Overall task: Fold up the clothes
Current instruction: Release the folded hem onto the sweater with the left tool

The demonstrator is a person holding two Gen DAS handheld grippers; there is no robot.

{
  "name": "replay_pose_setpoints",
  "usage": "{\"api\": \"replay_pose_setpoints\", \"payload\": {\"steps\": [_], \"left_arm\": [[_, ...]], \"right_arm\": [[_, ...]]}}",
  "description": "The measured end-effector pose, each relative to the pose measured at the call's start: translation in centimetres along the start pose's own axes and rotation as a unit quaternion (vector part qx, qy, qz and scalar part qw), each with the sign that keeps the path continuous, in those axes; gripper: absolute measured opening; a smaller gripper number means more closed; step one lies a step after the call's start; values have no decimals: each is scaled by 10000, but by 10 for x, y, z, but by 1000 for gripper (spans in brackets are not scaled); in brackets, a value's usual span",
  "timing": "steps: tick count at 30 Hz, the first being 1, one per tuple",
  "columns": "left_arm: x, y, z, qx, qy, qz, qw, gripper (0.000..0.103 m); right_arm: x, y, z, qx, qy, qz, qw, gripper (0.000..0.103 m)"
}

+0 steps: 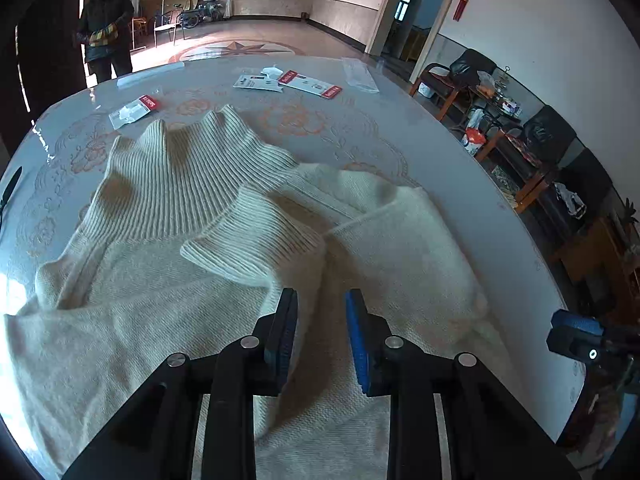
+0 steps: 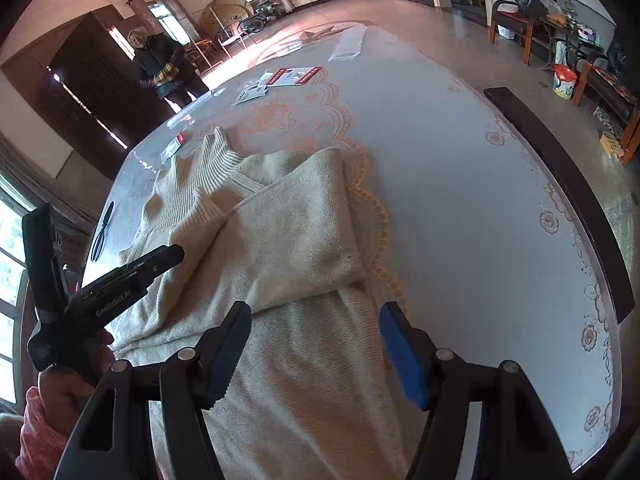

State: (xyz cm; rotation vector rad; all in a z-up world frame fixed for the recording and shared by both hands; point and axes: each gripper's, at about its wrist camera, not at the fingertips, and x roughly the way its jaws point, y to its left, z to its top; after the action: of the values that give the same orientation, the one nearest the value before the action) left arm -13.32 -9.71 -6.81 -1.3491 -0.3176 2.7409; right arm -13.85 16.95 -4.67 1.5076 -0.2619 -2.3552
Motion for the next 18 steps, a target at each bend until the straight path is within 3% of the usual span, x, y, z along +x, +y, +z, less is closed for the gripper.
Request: {"api": "replay_pose_setpoints", "payload": {"steps": [4, 7, 10, 12, 14, 17, 18], "left_arm": [[-43, 10, -24, -195, -434, 111, 9988, 54], [-63, 55, -27, -924, -644, 397, 9928, 55], [-67, 108, -37, -1410, -658, 996, 9828, 55], [-66, 139, -46, -1632, -585, 1476, 9737, 55], [-61, 162, -55, -1808, -476, 1811, 9655, 55], [-55, 186, -70, -2145, -412, 1789, 9593, 55], [-52, 191, -75, -2233, -392, 1768, 9578, 55]], "right_arm": [[11, 7, 18, -511, 112, 306, 9982, 68], [31, 29, 30, -922, 251, 607, 9936, 68], [65, 57, 48, -1300, 505, 901, 9861, 68], [85, 75, 62, -1333, 732, 863, 9846, 68], [94, 105, 72, -1609, 688, 896, 9805, 68], [100, 176, 71, -2773, 376, 210, 9598, 68], [105, 199, 62, -3093, 381, 222, 9499, 68]]}}
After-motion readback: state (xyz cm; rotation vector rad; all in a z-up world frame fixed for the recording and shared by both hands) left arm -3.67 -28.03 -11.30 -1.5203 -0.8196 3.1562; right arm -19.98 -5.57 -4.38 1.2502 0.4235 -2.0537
